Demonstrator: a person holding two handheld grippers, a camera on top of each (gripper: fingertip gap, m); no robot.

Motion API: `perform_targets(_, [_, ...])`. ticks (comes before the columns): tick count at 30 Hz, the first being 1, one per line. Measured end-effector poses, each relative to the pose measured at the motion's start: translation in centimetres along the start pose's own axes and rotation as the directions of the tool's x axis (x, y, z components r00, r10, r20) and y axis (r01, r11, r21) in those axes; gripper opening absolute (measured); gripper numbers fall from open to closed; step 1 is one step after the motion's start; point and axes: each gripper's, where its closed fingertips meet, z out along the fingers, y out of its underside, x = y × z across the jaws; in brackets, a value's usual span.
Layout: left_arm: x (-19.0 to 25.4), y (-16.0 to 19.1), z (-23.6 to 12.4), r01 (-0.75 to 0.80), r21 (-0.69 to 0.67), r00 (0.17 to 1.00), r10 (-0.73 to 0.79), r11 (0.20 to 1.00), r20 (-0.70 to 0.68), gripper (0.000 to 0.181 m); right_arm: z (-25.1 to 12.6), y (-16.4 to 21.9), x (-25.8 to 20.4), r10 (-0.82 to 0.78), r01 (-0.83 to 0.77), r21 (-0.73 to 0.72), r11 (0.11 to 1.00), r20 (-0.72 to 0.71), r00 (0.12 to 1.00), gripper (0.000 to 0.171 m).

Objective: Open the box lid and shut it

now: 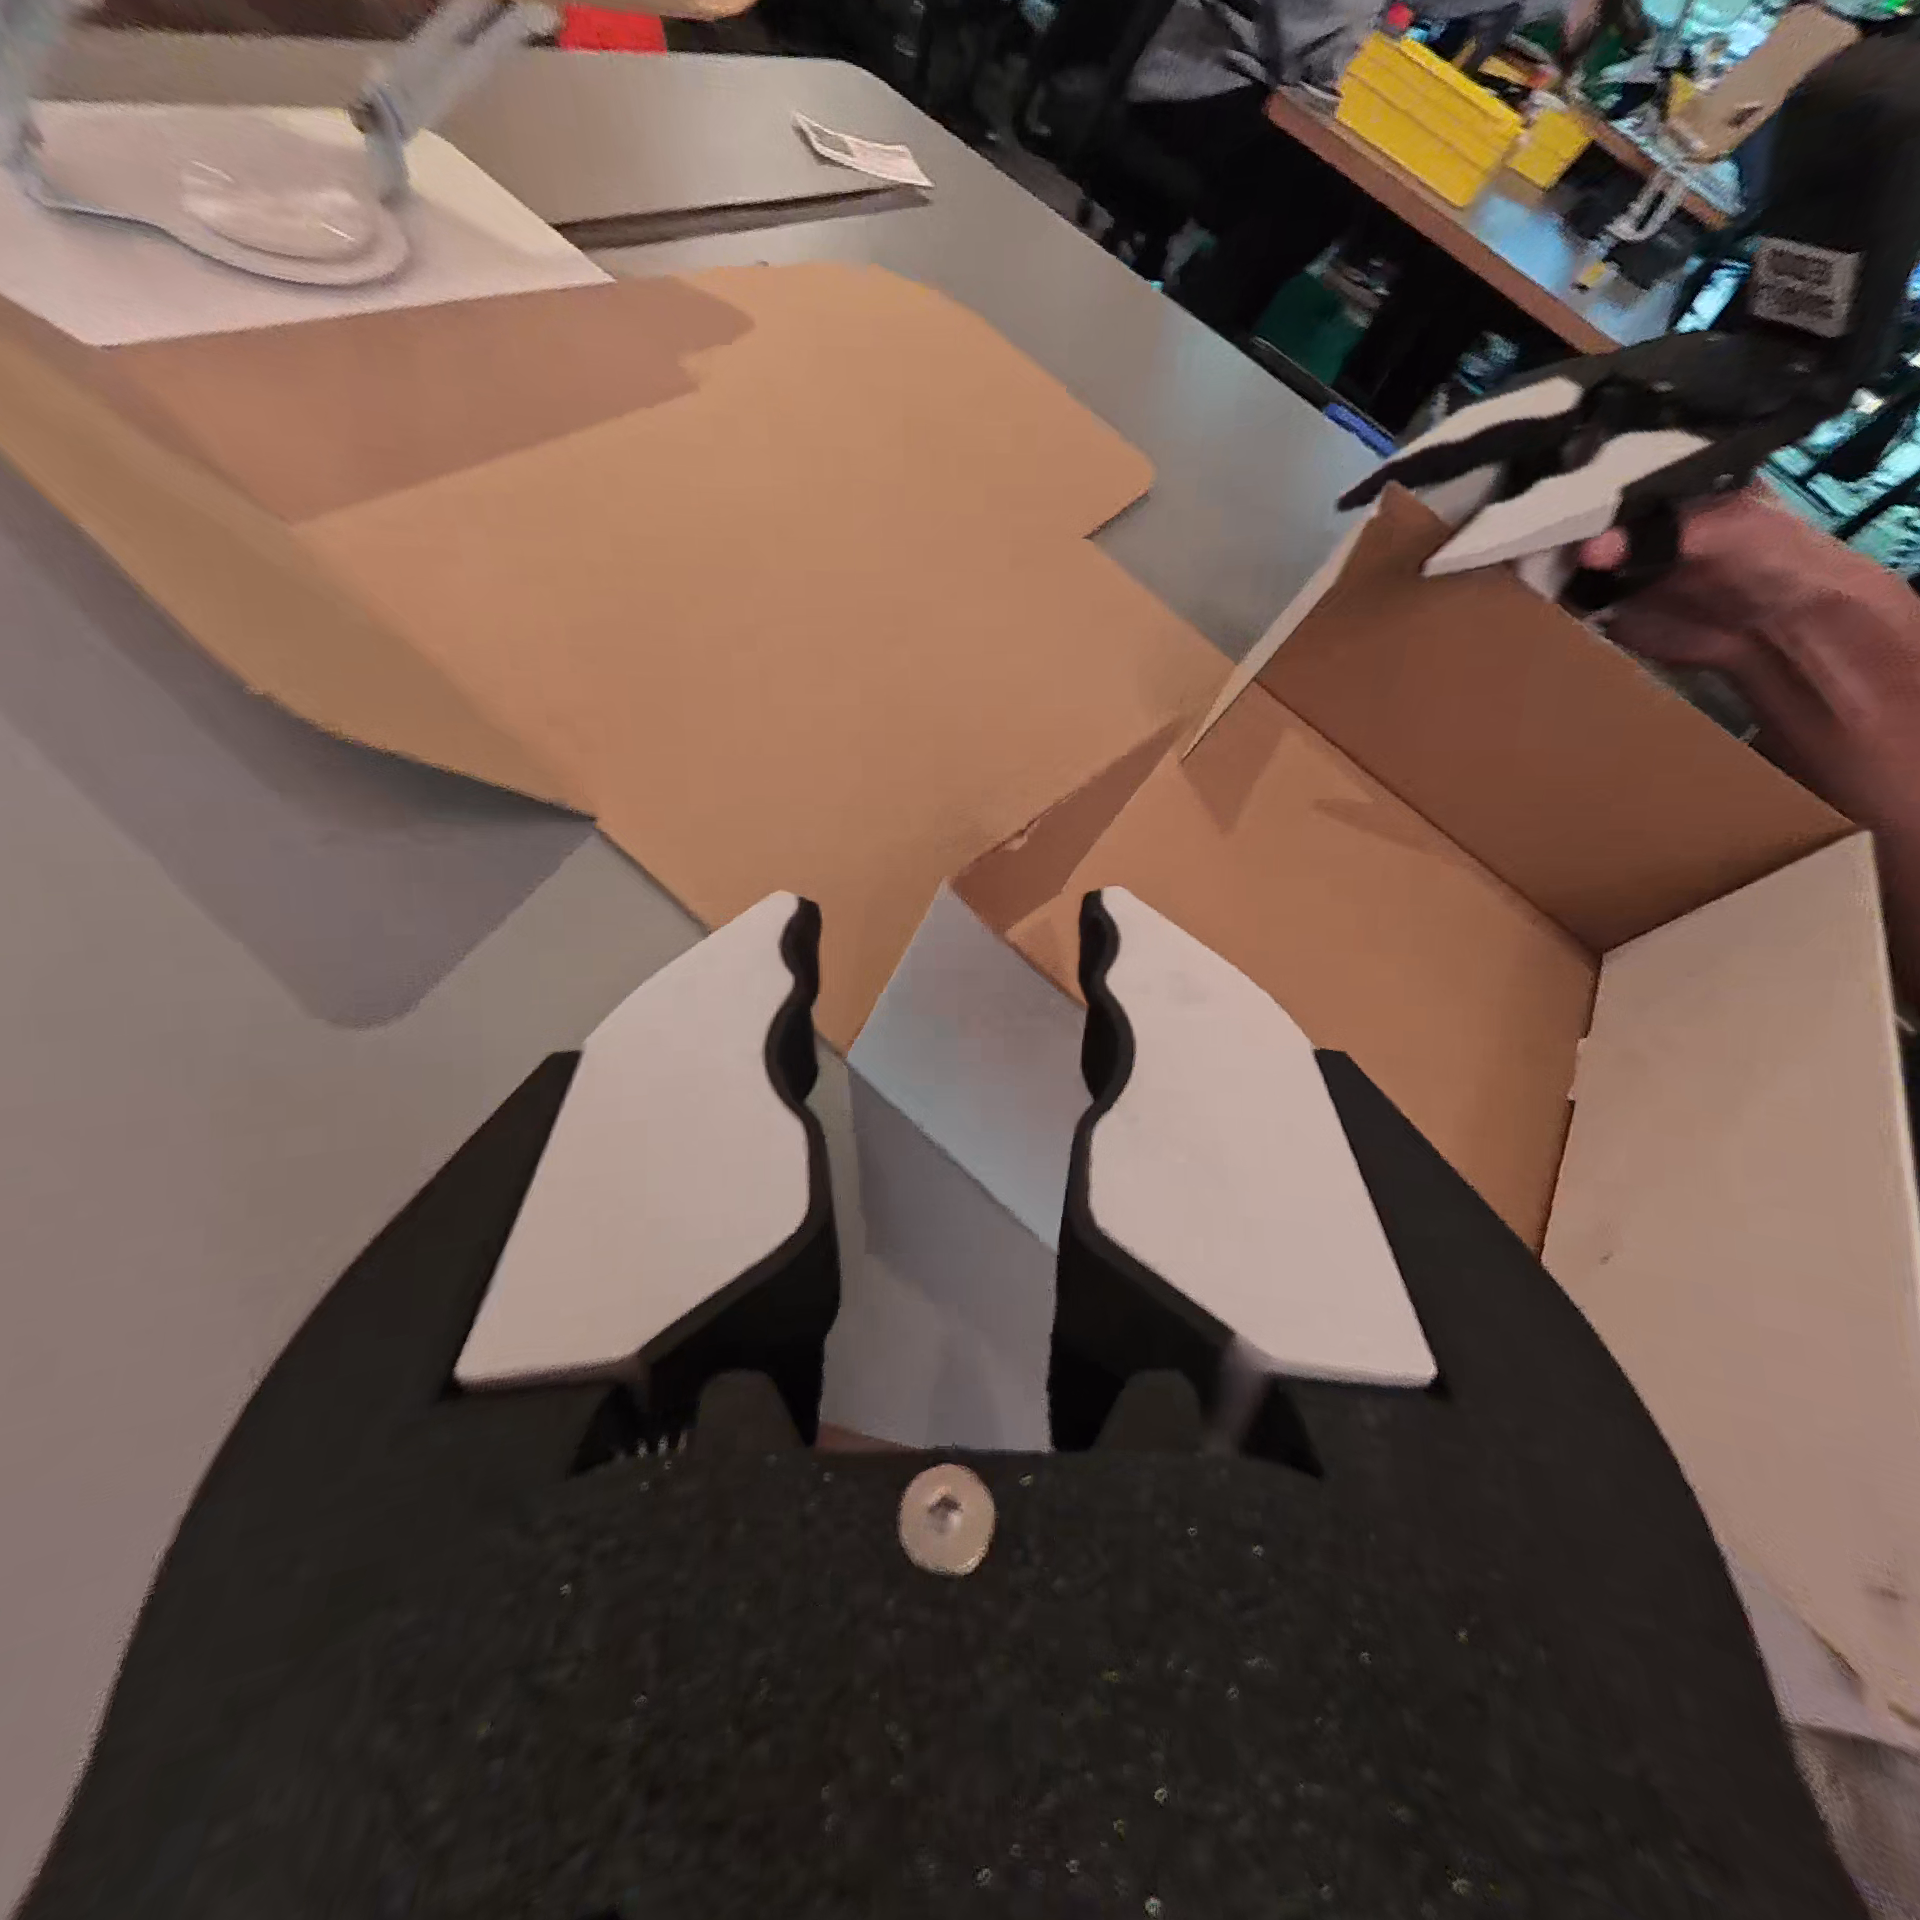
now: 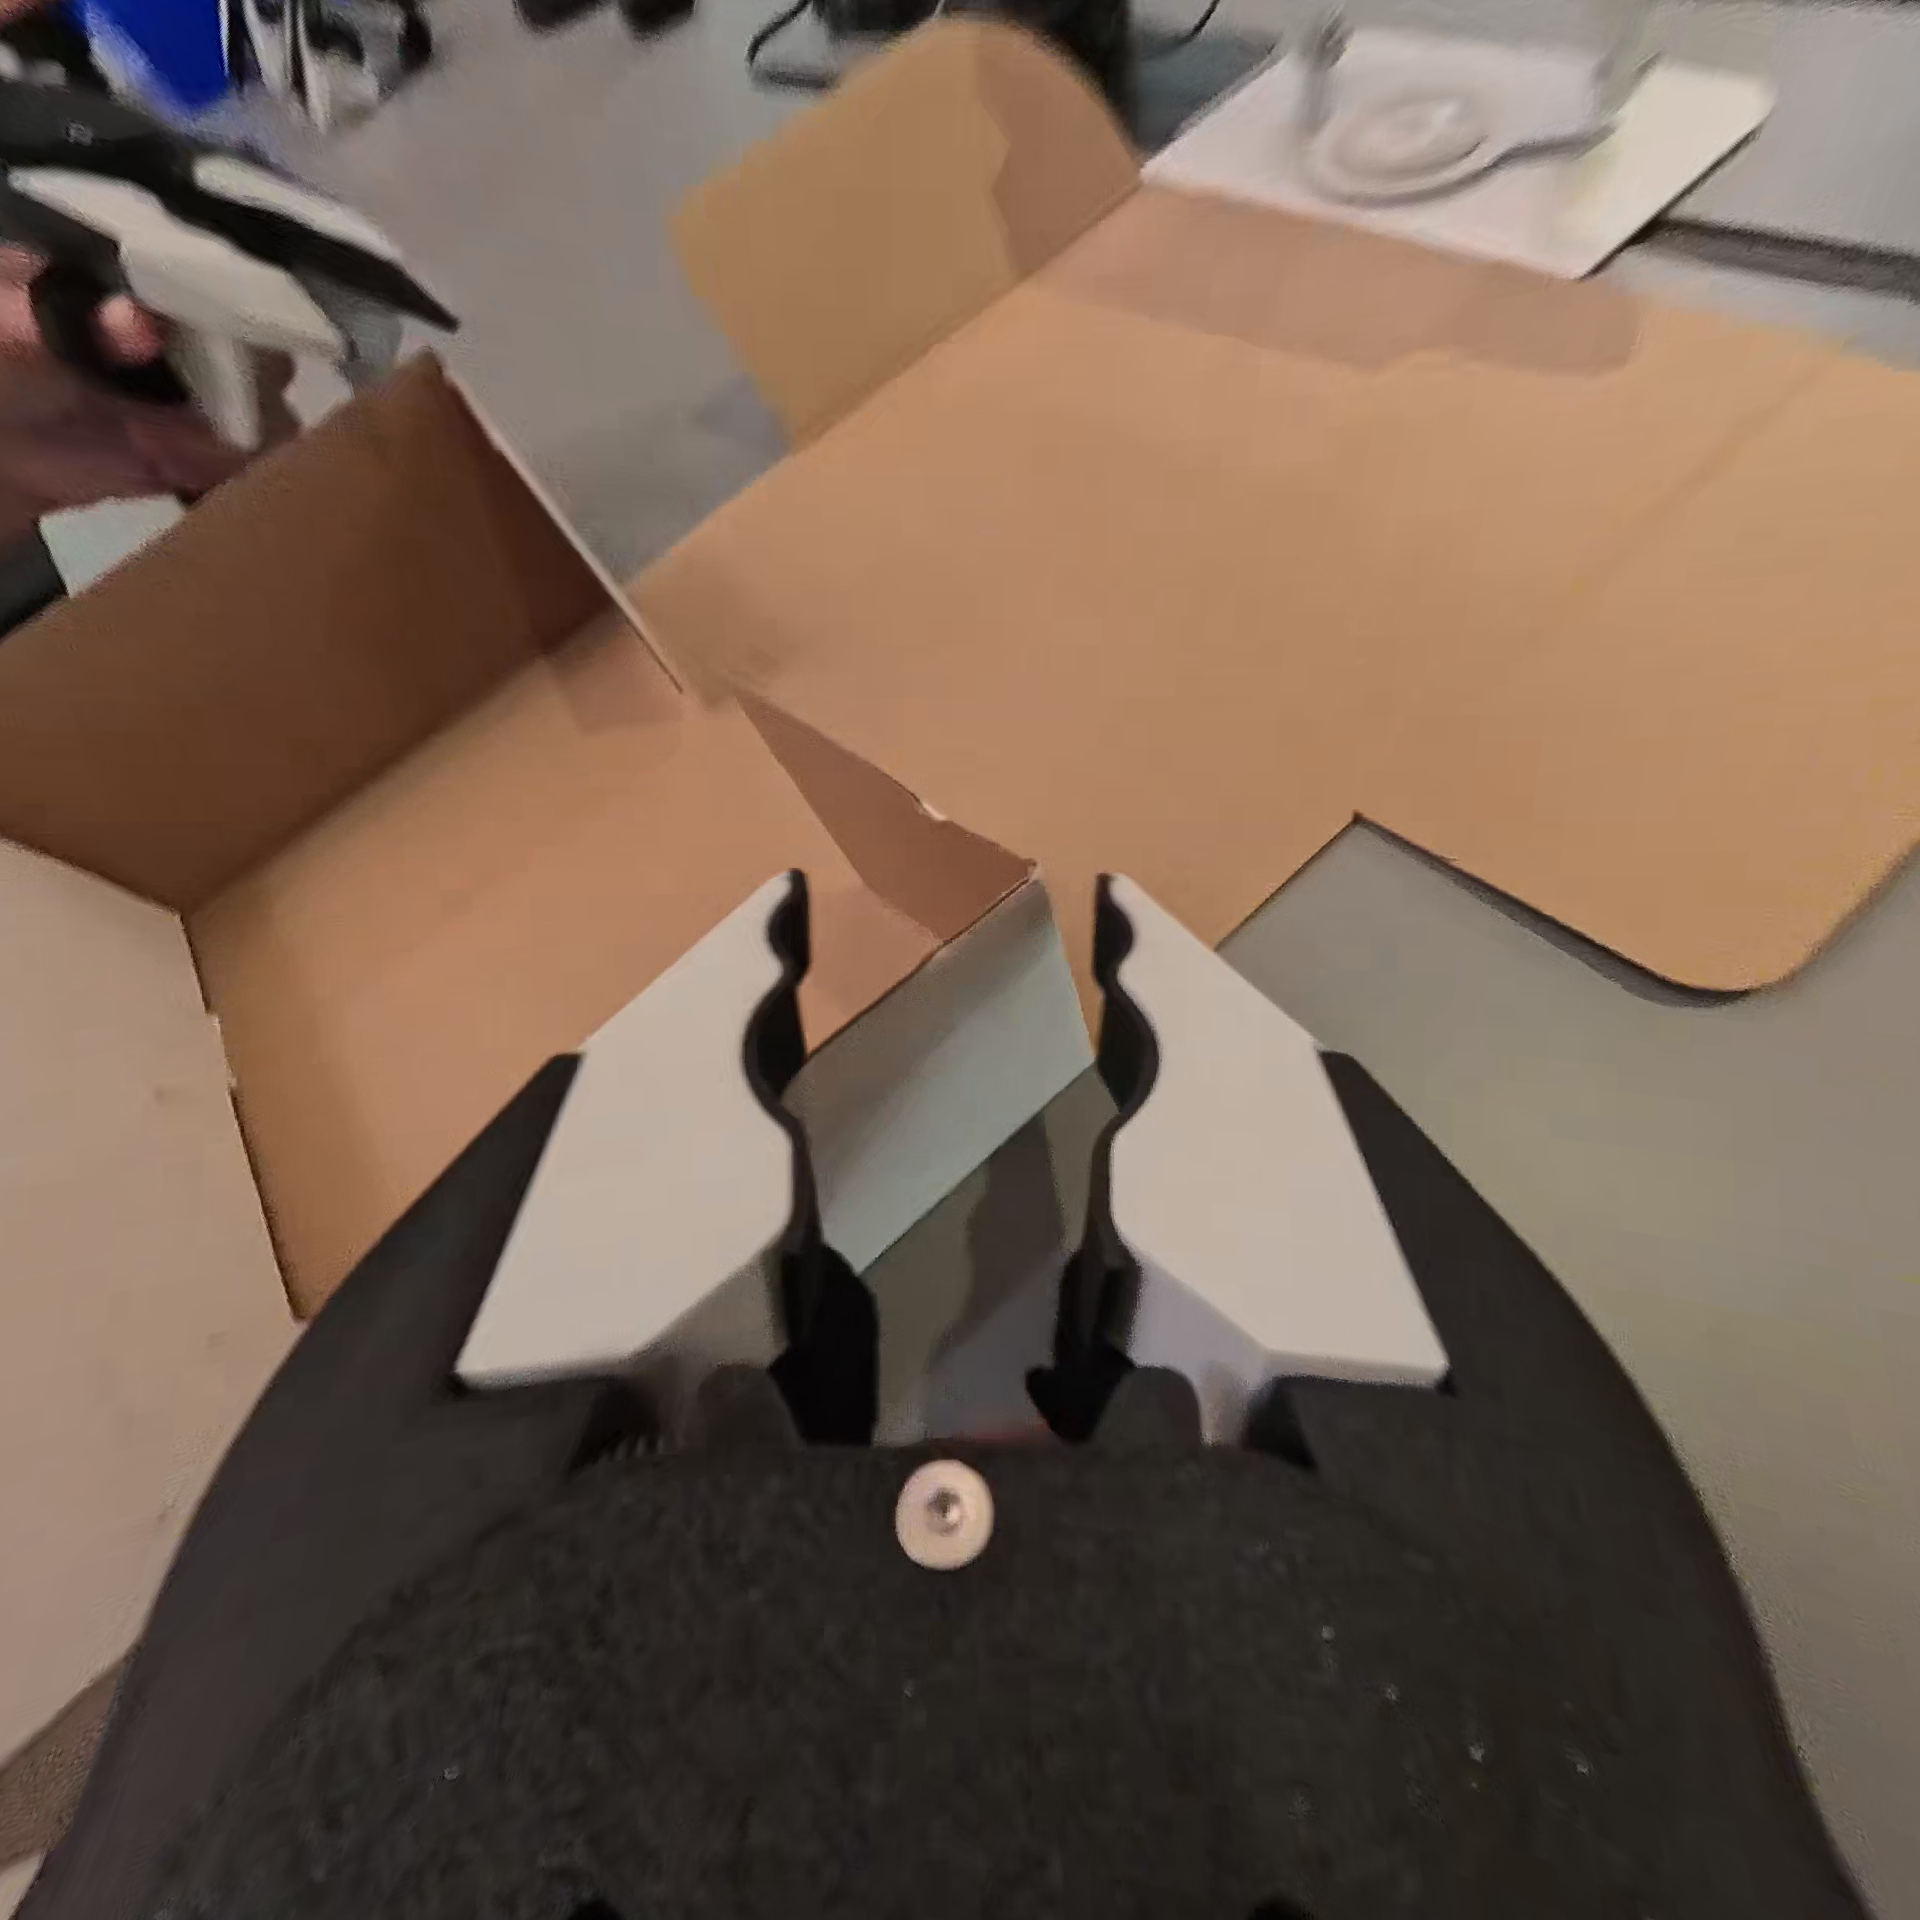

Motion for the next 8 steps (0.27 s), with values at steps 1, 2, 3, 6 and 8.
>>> perform_targets(1, [0.1,0.3,0.9,-0.015,-0.027,0.999,0.015,1.0,-0.029,0.041,0.3,0.1,0.0,-0.018,0.018,-0.029,0.999,0.012,1.0,0.05])
perform_targets(2, [0.4,0.8,1.7,-0.035,-0.057,0.998,0.032,0.998,-0.055,0.035,0.4,0.1,0.6,-0.037,0.035,-0.049,0.998,-0.021,0.999,0.044])
perform_targets(3, [0.7,0.8,2.3,-0.041,-0.057,0.996,0.036,0.998,-0.078,0.032,0.5,0.0,0.9,-0.057,0.054,-0.055,0.997,-0.048,0.997,0.039])
perform_targets(6, [0.8,0.7,3.2,-0.009,-0.037,0.996,0.006,0.999,-0.093,0.022,0.7,-0.4,1.6,-0.042,0.036,-0.038,0.999,-0.152,0.988,0.021])
perform_targets(8, [0.0,0.5,2.8,0.024,-0.028,0.999,-0.025,0.999,-0.032,0.02,0.6,-0.4,1.9,0.019,-0.023,-0.013,1.0,-0.231,0.973,0.014])
